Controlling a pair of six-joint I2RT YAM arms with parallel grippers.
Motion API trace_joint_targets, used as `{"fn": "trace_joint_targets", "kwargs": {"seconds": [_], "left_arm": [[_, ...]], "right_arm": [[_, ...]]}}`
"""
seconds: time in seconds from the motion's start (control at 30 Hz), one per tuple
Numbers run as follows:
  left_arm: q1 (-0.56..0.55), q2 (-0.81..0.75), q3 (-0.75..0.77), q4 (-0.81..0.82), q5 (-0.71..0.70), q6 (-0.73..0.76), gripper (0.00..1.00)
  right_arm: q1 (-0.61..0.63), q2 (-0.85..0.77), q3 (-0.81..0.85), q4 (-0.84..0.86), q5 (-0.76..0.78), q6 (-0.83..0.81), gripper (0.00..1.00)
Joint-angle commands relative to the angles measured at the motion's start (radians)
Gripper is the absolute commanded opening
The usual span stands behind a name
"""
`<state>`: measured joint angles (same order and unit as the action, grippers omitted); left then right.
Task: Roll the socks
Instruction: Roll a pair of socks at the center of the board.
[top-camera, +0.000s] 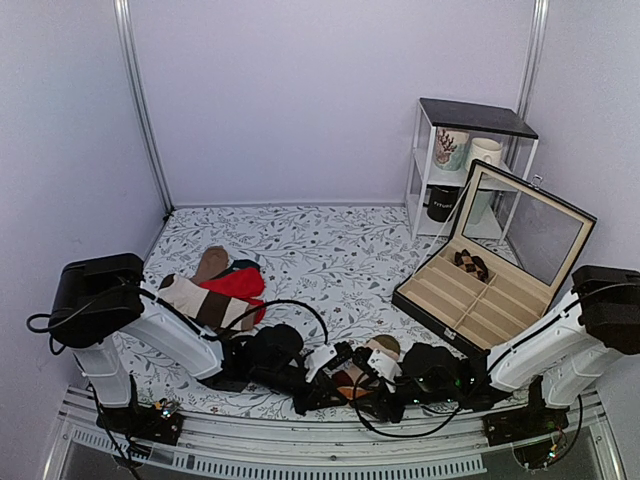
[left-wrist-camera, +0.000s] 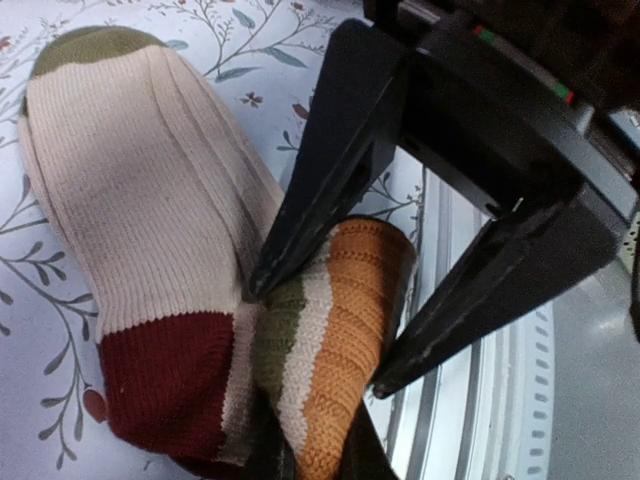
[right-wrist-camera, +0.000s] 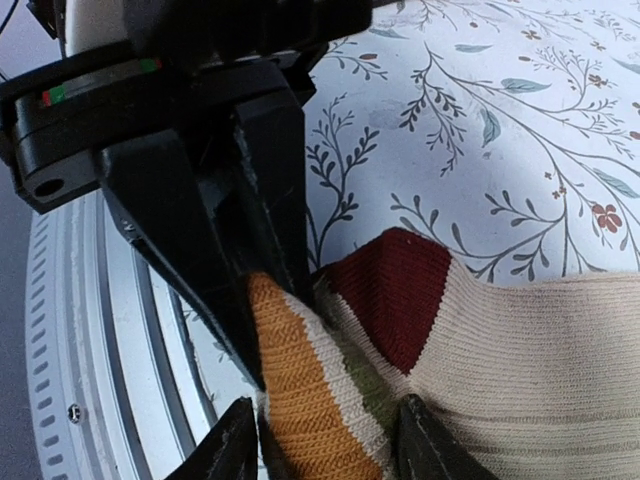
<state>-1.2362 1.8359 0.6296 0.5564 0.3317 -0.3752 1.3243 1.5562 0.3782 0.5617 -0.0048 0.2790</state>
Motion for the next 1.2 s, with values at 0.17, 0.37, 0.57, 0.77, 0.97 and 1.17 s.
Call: {"fn": "trace_joint_targets", "kwargs": {"seconds": [0.17, 0.37, 0.57, 0.77, 0.97, 1.17], "left_arm": [[0.004, 0.05, -0.095, -0.208, -0.014, 0.003, 0.0], [-0.003, -0.119, -0.125, -0.155, -0.135, 0.106, 0.25], [-0.075, -0.317, -0.165, -0.04, -0.274, 0.339, 0.38], [-0.091, -0.327, -0.2, 0.071, -0.248, 0.504, 0.49], [-0.093, -0.175, -0.149, 0.089, -0.2, 0.523, 0.49], [-0.097, -0.12, -0.151, 0.126, -0.197, 0.515, 0.48]], "right_arm": [[0.045, 0.105, 0.01, -0.144, -0.013, 0.138, 0.1], [0.009, 0.148, -0.024, -0.133, -0.132, 0.243, 0.06], [-0.056, 0.209, -0.026, -0.114, -0.291, 0.329, 0.06], [-0.082, 0.24, -0.028, -0.116, -0.361, 0.372, 0.07], [-0.09, 0.263, -0.028, -0.118, -0.381, 0.381, 0.07], [-0.098, 0.265, -0.033, -0.118, -0.385, 0.379, 0.07]]}}
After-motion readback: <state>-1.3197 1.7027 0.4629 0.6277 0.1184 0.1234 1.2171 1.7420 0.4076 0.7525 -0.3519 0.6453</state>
